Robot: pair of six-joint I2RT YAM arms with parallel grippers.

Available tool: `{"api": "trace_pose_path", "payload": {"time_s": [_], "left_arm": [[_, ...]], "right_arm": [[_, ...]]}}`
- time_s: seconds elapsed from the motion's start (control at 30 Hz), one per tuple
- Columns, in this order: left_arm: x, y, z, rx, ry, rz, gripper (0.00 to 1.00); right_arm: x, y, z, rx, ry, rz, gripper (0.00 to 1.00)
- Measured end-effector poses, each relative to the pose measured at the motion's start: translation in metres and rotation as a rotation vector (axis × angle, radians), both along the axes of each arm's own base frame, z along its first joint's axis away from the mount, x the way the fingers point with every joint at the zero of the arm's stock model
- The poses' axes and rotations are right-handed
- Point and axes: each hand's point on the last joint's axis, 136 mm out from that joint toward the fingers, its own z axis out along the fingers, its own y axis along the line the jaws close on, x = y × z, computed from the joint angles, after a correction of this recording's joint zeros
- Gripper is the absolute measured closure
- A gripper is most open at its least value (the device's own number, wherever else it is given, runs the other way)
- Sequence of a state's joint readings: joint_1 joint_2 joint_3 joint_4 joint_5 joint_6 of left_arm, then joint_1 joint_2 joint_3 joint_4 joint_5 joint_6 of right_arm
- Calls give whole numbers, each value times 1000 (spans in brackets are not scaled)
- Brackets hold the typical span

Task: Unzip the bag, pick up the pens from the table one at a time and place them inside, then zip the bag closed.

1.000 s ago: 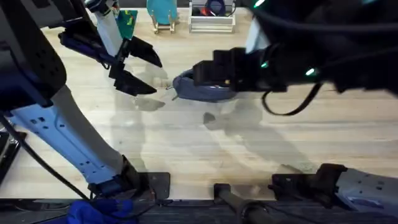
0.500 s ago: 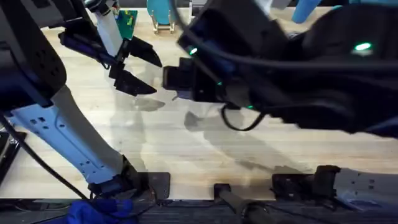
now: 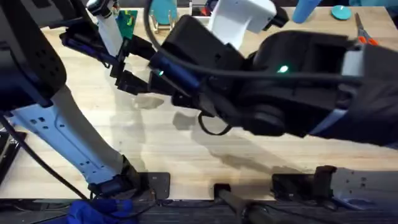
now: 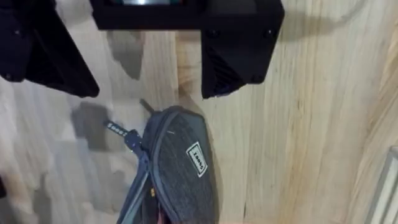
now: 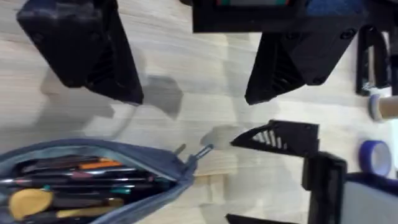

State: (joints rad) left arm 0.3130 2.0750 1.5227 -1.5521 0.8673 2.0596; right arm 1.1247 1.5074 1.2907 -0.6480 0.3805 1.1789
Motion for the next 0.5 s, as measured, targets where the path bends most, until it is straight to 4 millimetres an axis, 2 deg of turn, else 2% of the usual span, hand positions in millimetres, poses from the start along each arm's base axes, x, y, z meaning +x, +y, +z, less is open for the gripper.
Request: {"api": "trace_pose_path", "payload": {"time_s": [0.13, 0.3, 0.5], "left_arm": [[3, 1, -2, 7, -21, 0, 5], [10, 3, -6, 20, -63, 0, 6], [12, 4, -15, 29, -90, 0, 5]], "right_arm": [[-1, 14, -9, 10, 2, 9, 5], [1, 18, -27, -3, 36, -29, 6], [8, 25, -24, 49, 30, -60, 6]]}}
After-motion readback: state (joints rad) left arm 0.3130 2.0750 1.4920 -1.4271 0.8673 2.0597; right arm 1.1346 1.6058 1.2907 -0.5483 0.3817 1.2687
